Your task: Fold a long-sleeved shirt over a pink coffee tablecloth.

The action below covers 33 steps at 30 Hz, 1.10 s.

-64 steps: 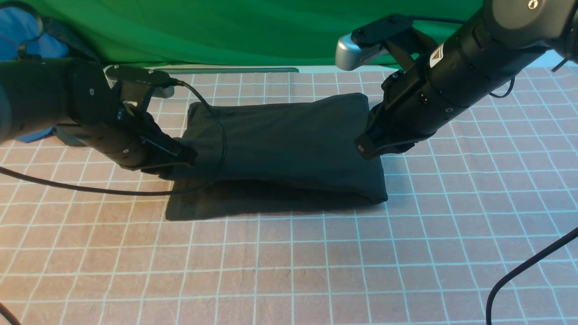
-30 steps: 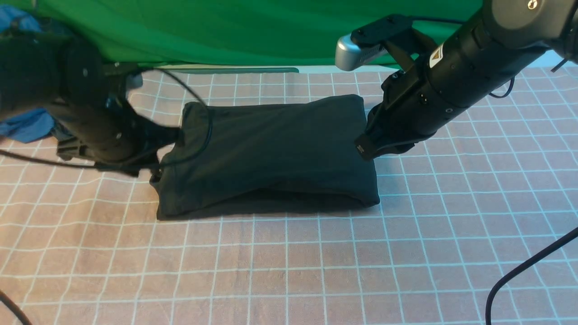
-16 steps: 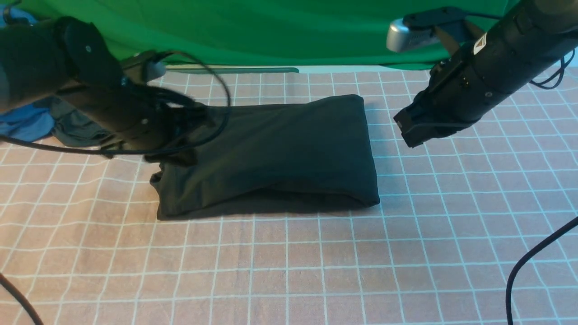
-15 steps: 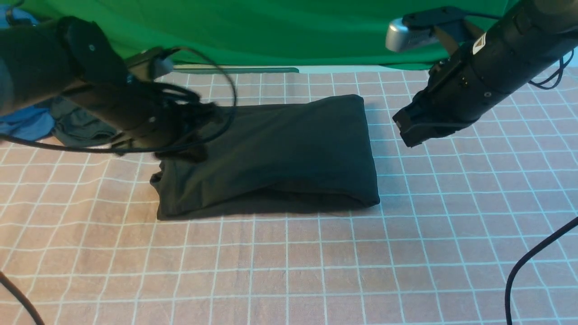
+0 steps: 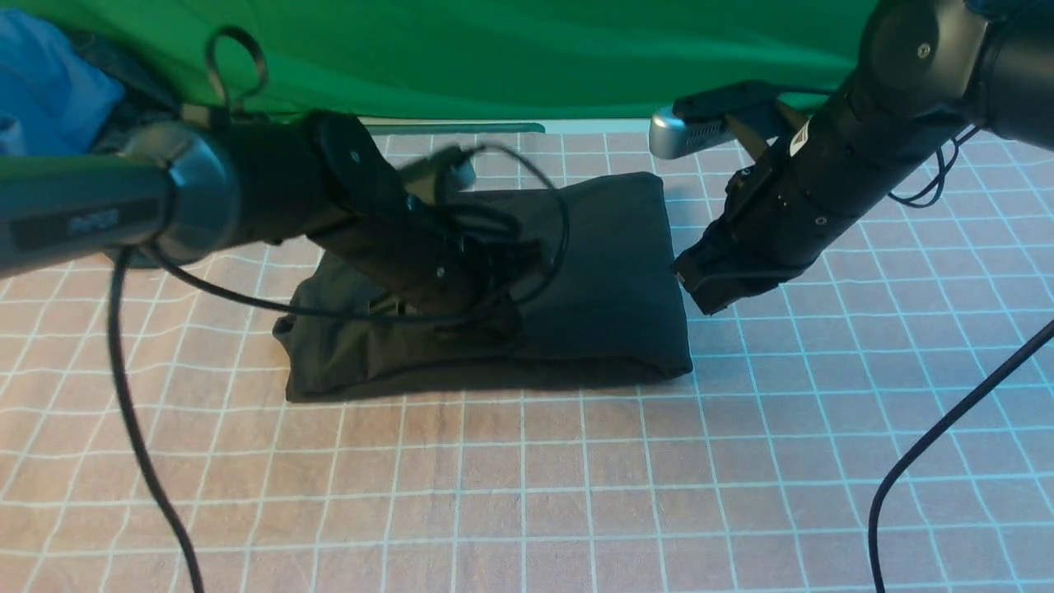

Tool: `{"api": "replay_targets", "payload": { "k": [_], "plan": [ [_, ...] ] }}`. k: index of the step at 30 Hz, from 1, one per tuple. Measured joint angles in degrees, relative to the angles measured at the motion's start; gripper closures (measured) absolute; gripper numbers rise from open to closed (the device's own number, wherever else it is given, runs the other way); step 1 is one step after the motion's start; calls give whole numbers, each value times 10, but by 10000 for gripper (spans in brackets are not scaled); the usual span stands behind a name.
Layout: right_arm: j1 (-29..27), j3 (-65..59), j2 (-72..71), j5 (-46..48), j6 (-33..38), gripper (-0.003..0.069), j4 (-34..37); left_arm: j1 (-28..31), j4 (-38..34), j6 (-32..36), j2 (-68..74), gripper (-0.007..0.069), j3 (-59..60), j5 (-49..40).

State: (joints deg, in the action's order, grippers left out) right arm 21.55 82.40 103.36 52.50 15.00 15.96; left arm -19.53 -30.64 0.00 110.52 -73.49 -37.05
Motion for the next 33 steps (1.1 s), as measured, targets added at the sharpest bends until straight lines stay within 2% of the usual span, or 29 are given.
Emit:
{"api": "replay_targets", "payload": {
  "k": [4,8,11,16,21,26,28,33],
  "plan": [
    [0,0,0,-17,-16,614,1,1,6,0,3,561,0,-25],
    [0,0,1,-29,-24,614,15,1,8,4,-17,561,-3,-2],
    [1,0,7,-59,-24,614,51,2,26,0,-49,561,-5,16],
    [9,0,46,-93,-19,613,72,10,50,-40,-59,561,-5,26],
    [19,0,96,-109,-3,614,75,32,59,-49,-28,561,-5,16],
    [22,0,124,-64,-35,613,32,58,103,-79,1,561,-4,-42],
    [21,0,124,-47,-45,613,12,70,137,-112,1,561,-4,-47],
    [15,0,118,-32,-50,613,-14,92,179,-130,-22,561,-3,-50]
  ]
}}
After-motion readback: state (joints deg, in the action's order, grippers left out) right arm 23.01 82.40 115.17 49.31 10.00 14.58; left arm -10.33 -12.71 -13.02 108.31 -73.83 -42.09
